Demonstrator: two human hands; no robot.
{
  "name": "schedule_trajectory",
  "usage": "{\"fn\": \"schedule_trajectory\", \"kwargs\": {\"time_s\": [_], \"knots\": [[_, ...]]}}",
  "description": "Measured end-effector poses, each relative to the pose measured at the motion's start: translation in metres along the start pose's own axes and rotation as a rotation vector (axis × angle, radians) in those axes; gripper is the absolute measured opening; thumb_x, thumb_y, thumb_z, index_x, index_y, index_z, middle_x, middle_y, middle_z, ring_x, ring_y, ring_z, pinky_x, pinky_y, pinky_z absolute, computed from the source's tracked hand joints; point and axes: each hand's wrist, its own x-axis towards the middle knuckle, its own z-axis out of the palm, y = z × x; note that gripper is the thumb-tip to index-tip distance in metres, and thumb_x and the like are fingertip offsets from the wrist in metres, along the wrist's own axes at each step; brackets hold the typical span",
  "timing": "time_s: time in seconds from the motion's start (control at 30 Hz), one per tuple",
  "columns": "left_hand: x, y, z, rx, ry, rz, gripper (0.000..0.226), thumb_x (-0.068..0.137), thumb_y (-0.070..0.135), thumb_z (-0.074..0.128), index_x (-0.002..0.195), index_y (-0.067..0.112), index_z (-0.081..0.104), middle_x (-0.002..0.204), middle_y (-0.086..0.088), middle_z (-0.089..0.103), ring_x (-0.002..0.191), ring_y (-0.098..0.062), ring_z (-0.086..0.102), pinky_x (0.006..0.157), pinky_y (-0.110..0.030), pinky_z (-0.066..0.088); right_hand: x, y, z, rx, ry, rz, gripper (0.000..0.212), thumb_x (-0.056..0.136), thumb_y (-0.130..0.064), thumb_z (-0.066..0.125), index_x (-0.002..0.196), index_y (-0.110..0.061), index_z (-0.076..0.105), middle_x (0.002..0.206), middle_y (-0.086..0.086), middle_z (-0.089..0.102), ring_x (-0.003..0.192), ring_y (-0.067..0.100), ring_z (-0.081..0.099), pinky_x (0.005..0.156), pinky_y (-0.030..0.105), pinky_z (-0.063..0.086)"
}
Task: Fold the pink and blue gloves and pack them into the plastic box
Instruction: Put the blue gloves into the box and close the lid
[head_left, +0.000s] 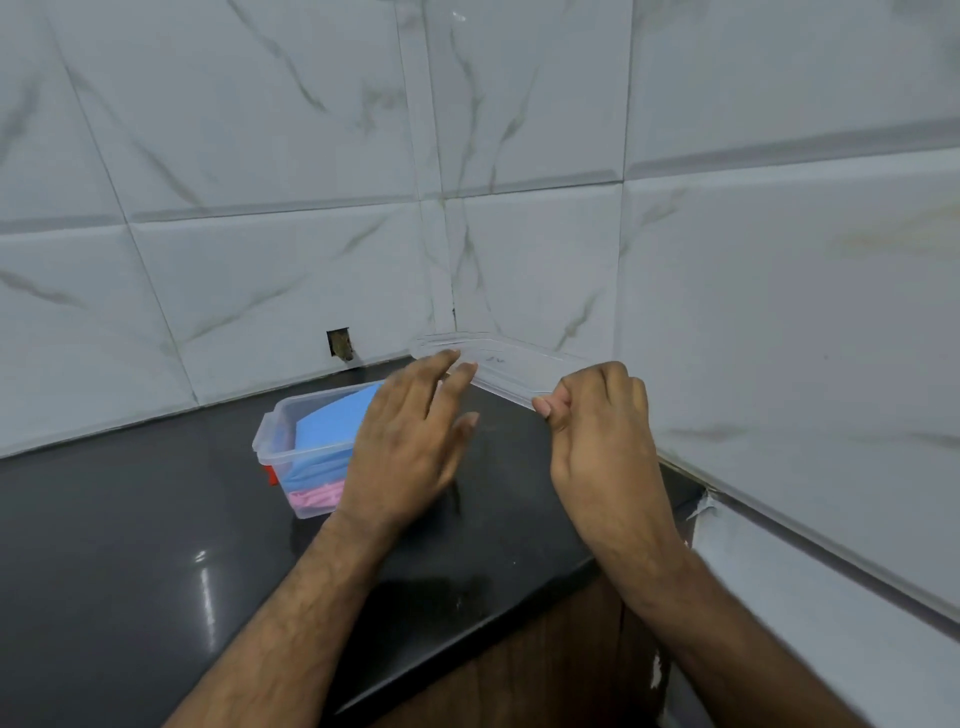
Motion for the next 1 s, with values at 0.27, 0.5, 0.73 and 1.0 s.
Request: {"fn": "schedule_trajectory", "kwargs": {"time_s": [0.27,0.5,0.73,1.0], "knots": [[-0.01,-0.073,-0.026,-0.003,0.223,-0.416,0.055,0.102,0.031,0.049,0.147,0.001,0.043,0.149,-0.018,0.048,0.138,-0.036,0.043,0.114,-0.049,0.032,0.038,-0.037,-0.007,0.33,-0.037,-0.083,0.024,0.103,-0.037,0.042,0.09,-0.018,0.047,0.089,-0.004,0.053,0.082,0.014,0.05,0.07,0.016,0.038],[-0.012,-0.088,-0.027,-0.333,0.344,-0.565,0.065,0.106,0.051,0.031,0.157,0.01,0.026,0.159,-0.006,0.037,0.149,-0.018,0.031,0.12,-0.03,0.025,0.068,-0.063,0.012,0.731,-0.245,0.101,0.036,0.097,-0.059,0.032,0.094,-0.028,0.05,0.095,-0.012,0.065,0.098,-0.002,0.068,0.069,0.022,0.058],[-0.006,-0.098,-0.035,-0.391,0.457,-0.68,0.048,0.109,0.043,0.037,0.144,0.011,0.042,0.108,0.004,0.057,0.093,-0.006,0.055,0.08,-0.011,0.043,0.099,-0.059,0.042,0.862,-0.36,0.334,0.043,0.101,-0.06,0.037,0.099,-0.023,0.059,0.088,-0.011,0.077,0.08,0.002,0.074,0.056,0.021,0.048],[-0.01,-0.118,-0.043,-0.254,0.315,-1.024,0.034,0.102,0.038,0.056,0.118,0.011,0.068,0.089,-0.005,0.069,0.09,-0.029,0.065,0.071,-0.021,0.042,0.118,-0.038,0.125,0.293,-0.516,0.112,0.045,0.105,-0.048,0.04,0.073,-0.022,0.057,0.07,-0.004,0.067,0.064,0.015,0.066,0.063,0.029,0.049]]}}
